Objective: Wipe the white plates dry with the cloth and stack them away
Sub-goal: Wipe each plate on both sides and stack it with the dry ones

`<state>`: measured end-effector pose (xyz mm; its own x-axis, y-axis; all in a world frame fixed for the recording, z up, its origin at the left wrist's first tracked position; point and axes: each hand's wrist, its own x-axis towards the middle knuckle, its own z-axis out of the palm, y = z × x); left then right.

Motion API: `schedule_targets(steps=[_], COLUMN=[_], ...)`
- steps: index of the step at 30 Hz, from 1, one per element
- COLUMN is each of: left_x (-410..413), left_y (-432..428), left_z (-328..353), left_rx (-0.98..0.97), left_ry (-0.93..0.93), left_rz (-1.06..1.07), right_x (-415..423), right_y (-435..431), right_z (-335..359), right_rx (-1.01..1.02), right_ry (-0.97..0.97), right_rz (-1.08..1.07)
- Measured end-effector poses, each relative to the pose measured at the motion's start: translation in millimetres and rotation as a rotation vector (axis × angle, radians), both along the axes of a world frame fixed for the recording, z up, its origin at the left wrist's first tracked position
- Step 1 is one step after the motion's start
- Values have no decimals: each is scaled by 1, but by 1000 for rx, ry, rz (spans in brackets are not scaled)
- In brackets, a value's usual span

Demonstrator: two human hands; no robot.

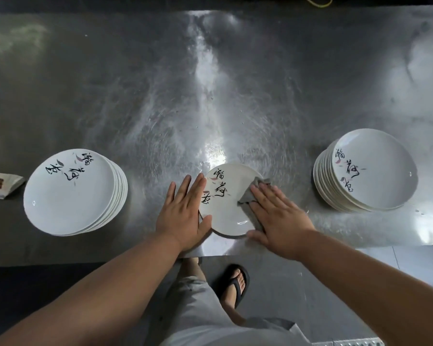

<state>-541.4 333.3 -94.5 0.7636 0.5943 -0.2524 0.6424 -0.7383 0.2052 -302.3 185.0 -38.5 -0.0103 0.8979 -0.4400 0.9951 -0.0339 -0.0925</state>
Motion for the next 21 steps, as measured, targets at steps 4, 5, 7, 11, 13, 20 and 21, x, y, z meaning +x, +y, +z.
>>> schedule_targets(steps=[4,5,7,11,13,20,21], left_x=[0,0,1,0,0,0,0], left_y=[0,1,1,1,1,1,1], left_z=[1,1,1,0,0,1,1], left_rx=[-13,-4,-1,-12,-13,0,-1], left_ry=[20,29,27,25,15,47,39], left_rz=[-6,-7,-1,-12,-11,-9,-6], right_x=[-5,-14,-28,-7,7,-35,-33], right_y=[55,68,85,74,57,94,95], right_z=[-5,-9,-11,-4,-1,-15,-16], right_rx=[-21,-15,-9,-29,-26,16,13], right_ry=[-48,-30,-12,-83,-134,-66,-79], right_rz=[32,78,170,135,48,-5,-10])
